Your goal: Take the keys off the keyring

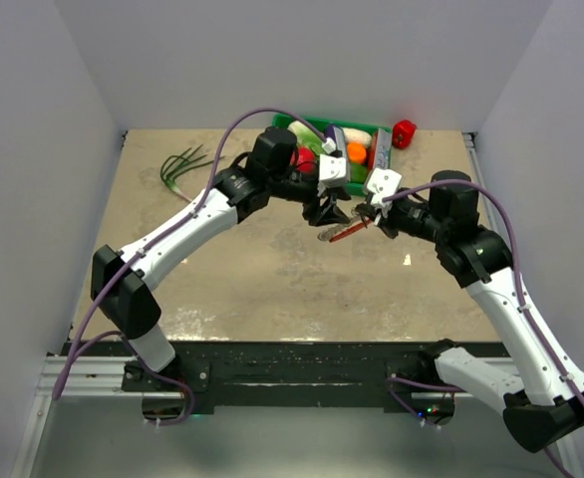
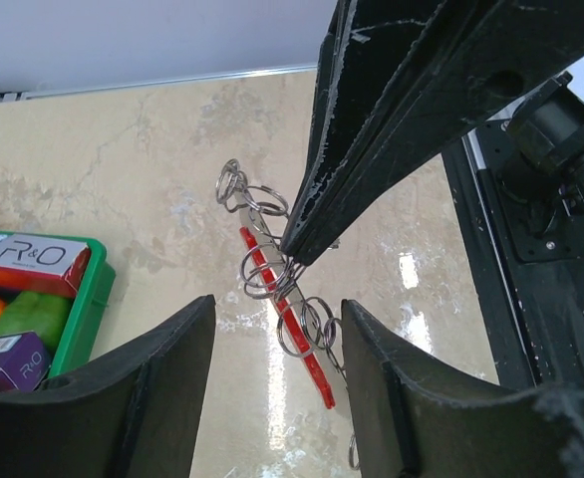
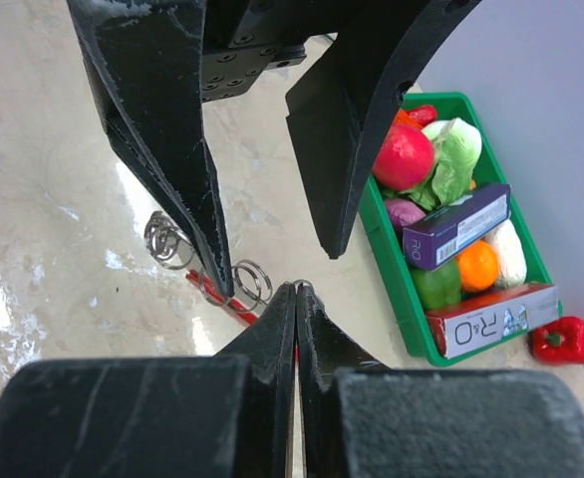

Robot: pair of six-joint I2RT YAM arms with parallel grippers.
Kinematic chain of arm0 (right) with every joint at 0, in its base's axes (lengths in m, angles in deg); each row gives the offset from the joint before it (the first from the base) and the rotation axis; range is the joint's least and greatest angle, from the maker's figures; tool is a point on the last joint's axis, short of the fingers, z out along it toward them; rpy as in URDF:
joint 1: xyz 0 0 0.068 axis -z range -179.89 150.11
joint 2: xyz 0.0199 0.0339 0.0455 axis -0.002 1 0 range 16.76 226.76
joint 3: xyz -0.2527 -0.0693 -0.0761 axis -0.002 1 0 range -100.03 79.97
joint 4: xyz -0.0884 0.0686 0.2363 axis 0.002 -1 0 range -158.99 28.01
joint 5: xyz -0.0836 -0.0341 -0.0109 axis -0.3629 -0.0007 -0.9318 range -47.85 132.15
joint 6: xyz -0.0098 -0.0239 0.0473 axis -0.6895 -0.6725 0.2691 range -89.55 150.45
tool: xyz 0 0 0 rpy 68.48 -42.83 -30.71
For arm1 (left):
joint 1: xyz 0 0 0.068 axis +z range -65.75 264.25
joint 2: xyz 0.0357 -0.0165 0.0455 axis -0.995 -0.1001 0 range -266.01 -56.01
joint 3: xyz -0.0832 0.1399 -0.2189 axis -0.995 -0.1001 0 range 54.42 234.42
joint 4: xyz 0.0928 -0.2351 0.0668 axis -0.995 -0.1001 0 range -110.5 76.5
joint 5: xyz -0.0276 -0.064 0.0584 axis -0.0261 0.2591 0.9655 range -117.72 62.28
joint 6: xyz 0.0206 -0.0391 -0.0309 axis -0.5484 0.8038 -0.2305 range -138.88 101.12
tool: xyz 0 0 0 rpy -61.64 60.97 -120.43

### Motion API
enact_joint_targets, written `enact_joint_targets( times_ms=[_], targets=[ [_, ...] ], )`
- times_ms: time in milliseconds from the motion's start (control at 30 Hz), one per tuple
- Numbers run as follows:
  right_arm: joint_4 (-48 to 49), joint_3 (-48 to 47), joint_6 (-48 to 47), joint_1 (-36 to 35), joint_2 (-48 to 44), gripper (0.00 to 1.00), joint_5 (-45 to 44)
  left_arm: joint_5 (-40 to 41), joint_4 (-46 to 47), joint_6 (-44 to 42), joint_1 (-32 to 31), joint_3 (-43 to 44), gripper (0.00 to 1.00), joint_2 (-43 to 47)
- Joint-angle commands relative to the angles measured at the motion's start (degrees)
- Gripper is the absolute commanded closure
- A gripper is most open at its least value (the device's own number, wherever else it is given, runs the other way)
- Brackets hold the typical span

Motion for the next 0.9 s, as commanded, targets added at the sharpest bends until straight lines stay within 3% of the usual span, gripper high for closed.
enact_joint_targets(
  times_ms=[0, 700, 867],
  targets=[
    [2.01, -2.45, -0.4, -0.24, -0.53, 1.0, 1.63, -2.1, 1.97, -0.82, -0.54, 0.46, 0.44, 1.76],
    [2.36, -2.19, -0.31, -0.24, -0.7, 1.0, 0.84, -3.34, 1.7, 0.06, -1.86, 1.34, 0.65, 0.8],
    [2.19, -2.36, -0.49, -0.33, -0.79, 1.0, -0.03, -2.72, 1.62, 0.32, -1.86, 0.99, 0.65, 0.97]
  ],
)
